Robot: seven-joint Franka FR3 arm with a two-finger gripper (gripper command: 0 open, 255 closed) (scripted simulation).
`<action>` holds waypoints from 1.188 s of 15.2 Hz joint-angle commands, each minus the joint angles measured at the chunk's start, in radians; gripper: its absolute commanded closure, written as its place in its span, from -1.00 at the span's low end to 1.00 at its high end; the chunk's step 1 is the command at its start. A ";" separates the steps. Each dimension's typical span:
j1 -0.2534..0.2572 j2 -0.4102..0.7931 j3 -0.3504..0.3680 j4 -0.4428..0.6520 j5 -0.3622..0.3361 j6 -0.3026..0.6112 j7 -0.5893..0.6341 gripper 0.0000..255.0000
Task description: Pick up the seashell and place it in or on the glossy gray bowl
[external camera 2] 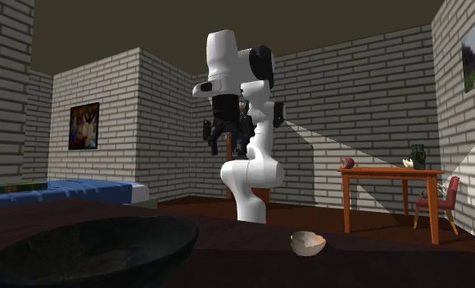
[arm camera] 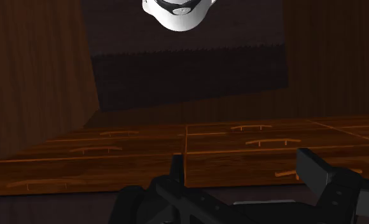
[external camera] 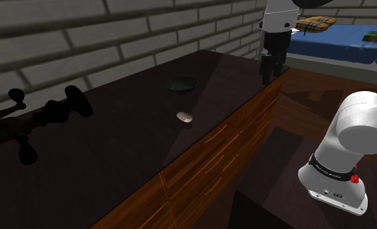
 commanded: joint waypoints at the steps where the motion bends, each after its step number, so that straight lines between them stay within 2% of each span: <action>1: 0.000 0.000 0.000 0.000 0.000 0.000 0.000 -1.00; 10: 0.043 0.286 0.125 0.111 0.068 0.194 0.106 -1.00; 18: 0.067 0.568 0.222 0.291 0.059 0.313 0.208 -1.00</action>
